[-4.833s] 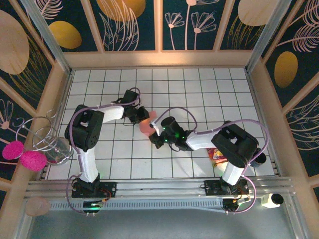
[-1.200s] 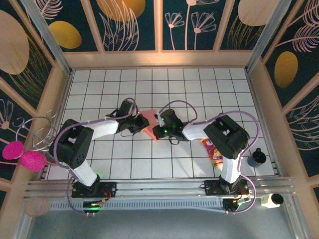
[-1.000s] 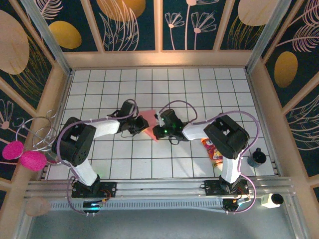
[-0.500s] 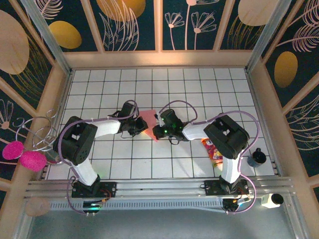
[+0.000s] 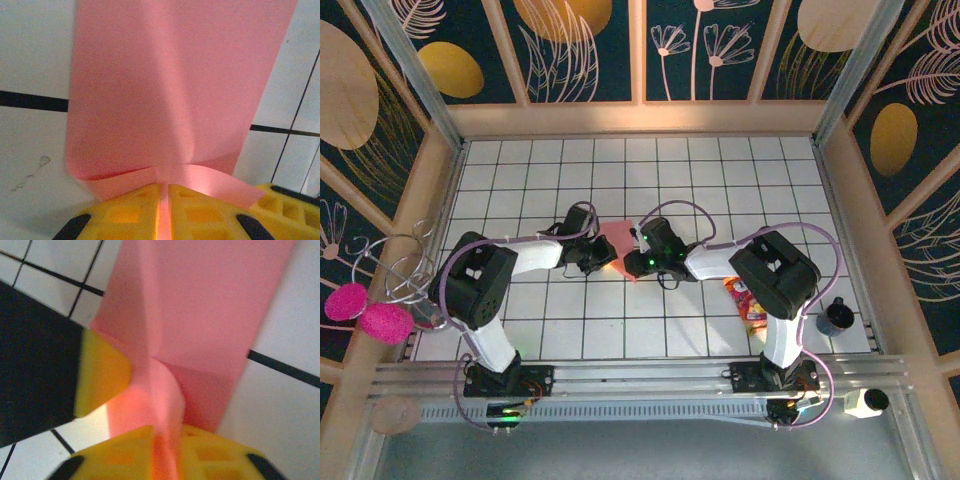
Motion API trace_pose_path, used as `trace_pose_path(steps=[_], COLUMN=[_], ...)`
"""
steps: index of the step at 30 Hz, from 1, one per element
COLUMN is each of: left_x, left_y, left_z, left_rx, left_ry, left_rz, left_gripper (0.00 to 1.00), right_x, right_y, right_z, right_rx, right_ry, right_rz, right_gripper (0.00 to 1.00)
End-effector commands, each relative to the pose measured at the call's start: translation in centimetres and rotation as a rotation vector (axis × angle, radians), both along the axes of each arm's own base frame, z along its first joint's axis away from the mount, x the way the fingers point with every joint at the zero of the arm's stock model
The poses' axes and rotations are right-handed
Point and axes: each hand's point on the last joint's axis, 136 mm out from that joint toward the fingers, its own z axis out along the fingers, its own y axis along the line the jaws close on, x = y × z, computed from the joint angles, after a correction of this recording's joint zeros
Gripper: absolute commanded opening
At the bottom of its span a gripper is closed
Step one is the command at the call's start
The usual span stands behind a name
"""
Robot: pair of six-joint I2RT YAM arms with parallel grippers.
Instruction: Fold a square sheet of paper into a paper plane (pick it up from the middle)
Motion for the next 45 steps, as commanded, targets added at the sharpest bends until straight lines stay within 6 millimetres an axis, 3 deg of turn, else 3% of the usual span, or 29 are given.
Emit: trace_pose_path(steps=[1, 3, 8, 14, 18, 24, 38, 45], left_x=[-1.0, -1.0, -1.0, -1.0, -1.1, -1.2, -0.9, 0.0], left_y=[1.3, 1.4, 1.5, 1.4, 1.3, 1.1, 0.6, -0.1], left_z=[-2.2, -2.4, -2.5, -2.6, -2.6, -2.6, -1.6, 0.0], left_rx=[0.085, 0.089, 0.090, 0.080, 0.075, 0.063, 0.038, 0.006], left_ry=[0.047, 0.048, 0.049, 0.049, 0.049, 0.051, 0.030, -0.001], left_rz=[0.005, 0.008, 0.016, 0.025, 0.019, 0.009, -0.007, -0.016], left_gripper=[0.14, 0.14, 0.13, 0.12, 0.12, 0.10, 0.07, 0.08], right_x=[0.9, 1.4, 1.1, -2.0, -2.8, -2.4, -1.8, -1.9], right_y=[-1.4, -2.1, -2.3, 0.6, 1.8, 2.8, 2.6, 2.1], right_z=[1.6, 2.6, 4.6, 6.2, 5.4, 4.1, 1.8, 0.7], right_rx=[-0.001, 0.013, 0.045, 0.158, 0.157, 0.133, 0.074, 0.044], right_ry=[0.042, 0.050, 0.053, 0.155, 0.231, 0.287, 0.351, 0.367], right_rz=[-0.084, -0.123, -0.112, 0.062, 0.093, 0.078, 0.034, 0.023], right_gripper=[0.30, 0.35, 0.36, 0.19, 0.10, 0.03, 0.00, 0.00])
